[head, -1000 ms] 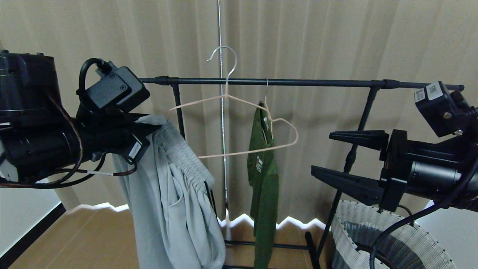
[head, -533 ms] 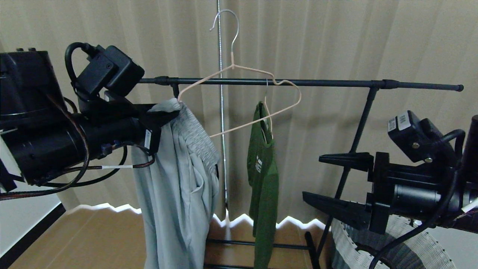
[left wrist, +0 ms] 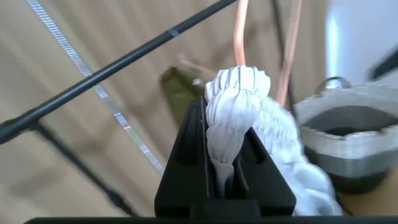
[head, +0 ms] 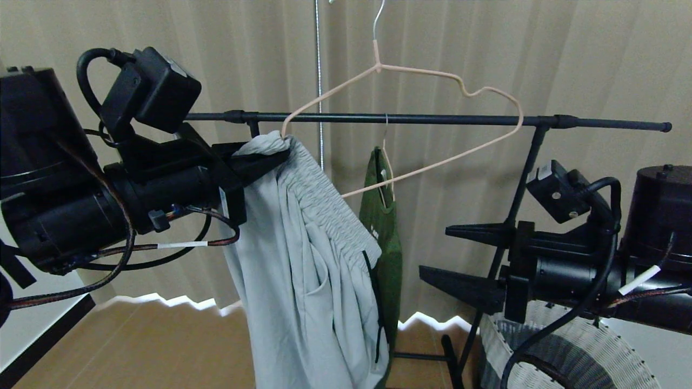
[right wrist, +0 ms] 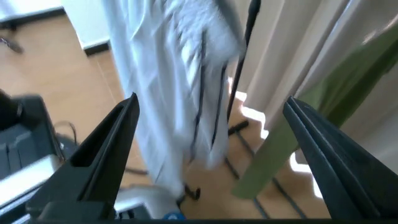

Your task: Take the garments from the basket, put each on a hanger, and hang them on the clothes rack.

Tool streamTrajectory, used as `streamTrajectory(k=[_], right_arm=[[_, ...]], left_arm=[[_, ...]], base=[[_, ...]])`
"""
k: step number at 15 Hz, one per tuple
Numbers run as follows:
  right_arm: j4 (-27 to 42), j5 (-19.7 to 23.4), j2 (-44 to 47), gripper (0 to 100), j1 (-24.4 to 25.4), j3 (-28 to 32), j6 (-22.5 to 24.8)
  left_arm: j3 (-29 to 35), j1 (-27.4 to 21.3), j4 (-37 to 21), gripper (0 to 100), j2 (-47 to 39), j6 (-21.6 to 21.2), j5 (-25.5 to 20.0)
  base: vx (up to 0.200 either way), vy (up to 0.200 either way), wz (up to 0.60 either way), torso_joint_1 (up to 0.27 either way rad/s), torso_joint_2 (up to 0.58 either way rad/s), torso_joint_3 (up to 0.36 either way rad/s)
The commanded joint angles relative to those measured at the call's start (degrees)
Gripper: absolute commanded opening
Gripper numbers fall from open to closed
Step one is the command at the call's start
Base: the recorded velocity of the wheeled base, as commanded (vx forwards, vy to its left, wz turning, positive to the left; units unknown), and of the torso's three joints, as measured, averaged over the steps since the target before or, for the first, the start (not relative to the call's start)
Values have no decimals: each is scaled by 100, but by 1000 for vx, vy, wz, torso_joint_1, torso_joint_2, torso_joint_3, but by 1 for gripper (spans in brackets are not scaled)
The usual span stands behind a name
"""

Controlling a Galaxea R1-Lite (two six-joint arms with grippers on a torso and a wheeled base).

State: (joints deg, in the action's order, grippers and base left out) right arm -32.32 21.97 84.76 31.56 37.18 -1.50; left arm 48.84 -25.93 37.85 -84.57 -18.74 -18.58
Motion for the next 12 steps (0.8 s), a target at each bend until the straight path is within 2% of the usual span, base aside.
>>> streamTrajectory(k=[1, 3, 5, 9, 12], right_arm=[[-187, -43, 278, 100, -1, 61, -70], [-776, -333, 744, 100, -1, 211, -219], [-961, -342, 902, 100, 8, 316, -430], [-1022, -430, 1280, 100, -45, 773, -500], [-1031, -492, 1350, 100, -194, 843, -518]], left_arm=[[-6, -79, 29, 0, 28, 37, 3], [-6, -325, 223, 0, 54, 292, 3], [-23, -422, 231, 0, 81, 309, -5], [-23, -518, 258, 0, 177, 309, -14], [-85, -527, 258, 0, 265, 309, -14]], base=[[0, 0, 0, 0, 0, 0], [0, 0, 0, 0, 0, 0], [0, 0, 0, 0, 0, 0], [0, 0, 0, 0, 0, 0], [0, 0, 0, 0, 0, 0]])
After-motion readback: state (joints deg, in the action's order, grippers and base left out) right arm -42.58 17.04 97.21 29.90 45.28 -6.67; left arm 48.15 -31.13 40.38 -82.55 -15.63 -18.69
